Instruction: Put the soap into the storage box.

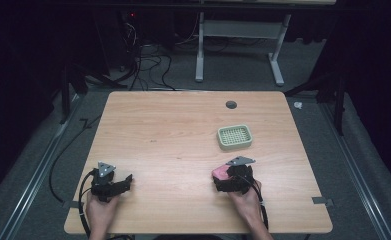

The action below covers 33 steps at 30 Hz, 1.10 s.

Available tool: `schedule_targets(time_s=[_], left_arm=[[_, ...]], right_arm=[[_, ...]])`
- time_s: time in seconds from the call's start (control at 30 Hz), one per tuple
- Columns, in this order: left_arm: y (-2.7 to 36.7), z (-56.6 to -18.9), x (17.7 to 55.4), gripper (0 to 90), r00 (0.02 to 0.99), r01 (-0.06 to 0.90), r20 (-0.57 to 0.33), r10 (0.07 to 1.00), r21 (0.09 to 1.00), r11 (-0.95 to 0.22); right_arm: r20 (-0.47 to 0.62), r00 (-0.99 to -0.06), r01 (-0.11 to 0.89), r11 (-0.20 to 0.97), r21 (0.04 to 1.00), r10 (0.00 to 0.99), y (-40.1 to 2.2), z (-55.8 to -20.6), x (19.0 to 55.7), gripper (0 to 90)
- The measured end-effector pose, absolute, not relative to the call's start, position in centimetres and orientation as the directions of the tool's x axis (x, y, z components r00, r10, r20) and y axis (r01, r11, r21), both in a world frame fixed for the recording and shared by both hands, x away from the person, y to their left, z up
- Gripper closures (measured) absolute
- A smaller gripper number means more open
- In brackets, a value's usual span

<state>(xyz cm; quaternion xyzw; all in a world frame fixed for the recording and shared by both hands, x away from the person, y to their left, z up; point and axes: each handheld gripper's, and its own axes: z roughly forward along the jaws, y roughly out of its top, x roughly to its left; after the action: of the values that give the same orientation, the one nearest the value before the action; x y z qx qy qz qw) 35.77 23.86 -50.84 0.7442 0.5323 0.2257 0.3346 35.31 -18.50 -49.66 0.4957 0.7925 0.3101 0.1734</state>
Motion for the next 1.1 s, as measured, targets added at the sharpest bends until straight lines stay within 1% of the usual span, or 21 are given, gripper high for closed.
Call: schedule_targets(time_s=[0.13, 0.37, 0.77, 1.1], left_arm=[[23.9, -50.8, 35.8, 22.9, 0.331, 0.641, -0.021, 0.943, 0.738, -0.209], [23.9, -50.8, 35.8, 22.9, 0.332, 0.641, -0.02, 0.943, 0.738, -0.21], [23.9, -50.8, 35.8, 23.0, 0.331, 0.641, -0.02, 0.943, 0.738, -0.21], [23.8, -50.8, 35.8, 23.0, 0.33, 0.641, -0.02, 0.944, 0.739, -0.208]], right_arm=[[0.001, -0.445, 0.67, 0.332, 0.664, 0.895, -18.2, -50.0, 35.2, 12.2], [-0.002, -0.446, 0.662, 0.332, 0.671, 0.895, -18.3, -50.0, 35.1, 13.2], [0.014, -0.441, 0.669, 0.318, 0.672, 0.897, -18.4, -49.9, 35.1, 13.5], [0.027, -0.438, 0.658, 0.3, 0.691, 0.899, -18.9, -48.9, 35.1, 13.6]])
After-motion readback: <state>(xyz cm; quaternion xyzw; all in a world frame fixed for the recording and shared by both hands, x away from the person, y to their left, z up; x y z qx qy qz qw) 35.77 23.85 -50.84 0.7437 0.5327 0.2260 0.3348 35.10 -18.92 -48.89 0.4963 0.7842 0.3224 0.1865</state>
